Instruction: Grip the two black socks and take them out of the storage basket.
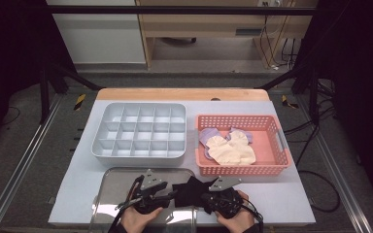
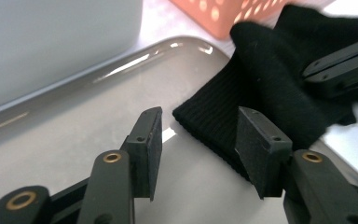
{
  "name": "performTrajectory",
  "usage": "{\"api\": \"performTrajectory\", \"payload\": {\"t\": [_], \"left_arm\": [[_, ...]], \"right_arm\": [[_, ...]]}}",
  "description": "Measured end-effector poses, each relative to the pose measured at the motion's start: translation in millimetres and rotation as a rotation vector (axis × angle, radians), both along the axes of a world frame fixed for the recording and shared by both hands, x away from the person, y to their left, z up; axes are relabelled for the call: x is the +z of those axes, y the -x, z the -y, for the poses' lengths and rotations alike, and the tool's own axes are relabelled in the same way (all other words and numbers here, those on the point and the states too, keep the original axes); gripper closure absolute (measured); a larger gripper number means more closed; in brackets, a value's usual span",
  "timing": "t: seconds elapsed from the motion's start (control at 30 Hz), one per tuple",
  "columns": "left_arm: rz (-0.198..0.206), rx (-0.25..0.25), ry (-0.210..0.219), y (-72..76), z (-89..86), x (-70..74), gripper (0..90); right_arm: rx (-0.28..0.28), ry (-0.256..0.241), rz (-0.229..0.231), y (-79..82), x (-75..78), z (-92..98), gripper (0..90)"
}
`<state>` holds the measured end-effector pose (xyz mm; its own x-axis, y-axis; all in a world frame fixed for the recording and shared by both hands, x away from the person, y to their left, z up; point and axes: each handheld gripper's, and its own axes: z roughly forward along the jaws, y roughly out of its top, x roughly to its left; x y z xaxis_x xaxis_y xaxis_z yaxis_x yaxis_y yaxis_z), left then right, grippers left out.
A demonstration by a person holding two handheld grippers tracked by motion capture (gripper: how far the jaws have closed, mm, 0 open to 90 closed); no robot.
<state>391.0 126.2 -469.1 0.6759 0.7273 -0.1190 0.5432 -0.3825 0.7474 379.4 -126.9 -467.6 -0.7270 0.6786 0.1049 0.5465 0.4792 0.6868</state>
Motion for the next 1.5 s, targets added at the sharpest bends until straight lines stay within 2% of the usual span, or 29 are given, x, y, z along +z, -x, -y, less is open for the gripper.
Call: {"api": "performTrajectory", "payload": {"t": [0.13,0.27,0.37,0.5,0.63,0.77,0.83,0.97,1.07,1.13,1.23,1.33,1.43,1.5], "left_arm": [[0.005,0.002,0.004,-3.0,7.0,-1.2,55.6],[0.002,0.003,-0.032,-1.7,14.4,-7.3,60.1],[-0.016,0.003,-0.017,-1.5,15.0,-7.3,66.2],[-0.023,-0.015,-0.014,-0.5,16.0,-7.4,79.3],[-0.037,-0.022,-0.01,-0.8,10.3,-4.0,82.6],[-0.013,-0.015,-0.015,-0.9,-10.2,6.8,82.8],[-0.001,-0.009,-0.039,-2.1,-21.9,10.9,82.8],[-0.009,0.026,-0.062,-7.6,-40.1,8.9,82.5],[-0.009,0.052,-0.076,-11.4,-45.1,4.0,80.7],[0.0,0.059,-0.075,-11.6,-45.2,2.7,74.2],[0.052,0.058,-0.077,-8.6,-47.0,5.4,68.1],[0.09,0.052,-0.072,-4.2,-50.1,9.2,63.5],[0.085,0.042,-0.068,-0.1,-54.8,9.9,63.7],[0.062,0.053,-0.053,3.1,-58.5,7.8,63.7]], "right_arm": [[0.001,0.0,0.0,0.7,-1.4,-1.9,88.1],[0.006,0.002,0.005,0.8,-2.4,-2.5,88.1],[0.003,0.002,0.003,1.1,-2.6,-2.3,88.1],[0.007,0.002,0.007,1.7,-2.8,-4.2,88.2],[0.008,-0.008,0.013,2.0,0.1,-2.8,88.2],[0.001,-0.036,0.029,3.6,8.4,4.1,88.3],[-0.009,-0.049,0.039,3.6,10.8,8.1,88.3],[-0.006,-0.056,0.021,2.8,8.0,7.2,88.2],[0.015,-0.044,0.008,3.6,4.5,-0.2,88.1],[0.025,-0.039,0.007,4.5,4.7,-3.0,87.5],[0.026,-0.071,0.028,5.7,8.4,-0.5,84.3],[0.001,-0.111,0.057,6.9,14.6,7.5,81.2],[-0.034,-0.132,0.081,8.2,19.2,17.2,79.6],[-0.049,-0.128,0.08,9.2,19.6,22.0,79.1]]}}
